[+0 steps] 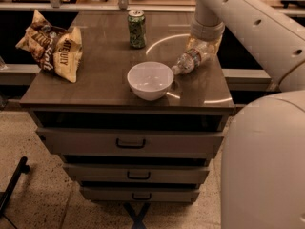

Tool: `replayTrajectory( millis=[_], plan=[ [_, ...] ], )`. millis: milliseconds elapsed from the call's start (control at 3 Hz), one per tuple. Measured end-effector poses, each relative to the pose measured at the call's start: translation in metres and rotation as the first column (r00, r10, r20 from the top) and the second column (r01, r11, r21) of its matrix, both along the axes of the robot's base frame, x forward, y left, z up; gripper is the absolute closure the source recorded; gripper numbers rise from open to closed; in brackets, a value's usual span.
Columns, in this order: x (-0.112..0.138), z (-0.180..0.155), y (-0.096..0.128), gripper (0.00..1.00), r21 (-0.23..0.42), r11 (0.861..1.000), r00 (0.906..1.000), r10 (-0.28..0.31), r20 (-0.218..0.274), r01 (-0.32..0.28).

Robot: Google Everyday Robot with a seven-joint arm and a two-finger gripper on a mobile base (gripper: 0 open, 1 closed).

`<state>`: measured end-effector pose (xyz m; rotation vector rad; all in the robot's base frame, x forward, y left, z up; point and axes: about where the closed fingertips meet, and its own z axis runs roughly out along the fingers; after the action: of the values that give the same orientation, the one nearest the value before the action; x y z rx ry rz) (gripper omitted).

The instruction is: Place water bottle into white bowl

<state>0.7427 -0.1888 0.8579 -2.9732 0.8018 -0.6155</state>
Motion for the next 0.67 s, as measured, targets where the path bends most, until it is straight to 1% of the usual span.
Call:
replayTrajectory(
  millis=[333, 667],
  plan=[
    [-0.008, 0.001, 0.017, 0.79, 0.034, 0.999, 0.9991, 0.033, -0.027, -0.032],
    [-0.014, 0.027, 0.051, 1.0, 0.032, 0.996, 0.995, 0.088, -0.046, -0.087]
  ],
)
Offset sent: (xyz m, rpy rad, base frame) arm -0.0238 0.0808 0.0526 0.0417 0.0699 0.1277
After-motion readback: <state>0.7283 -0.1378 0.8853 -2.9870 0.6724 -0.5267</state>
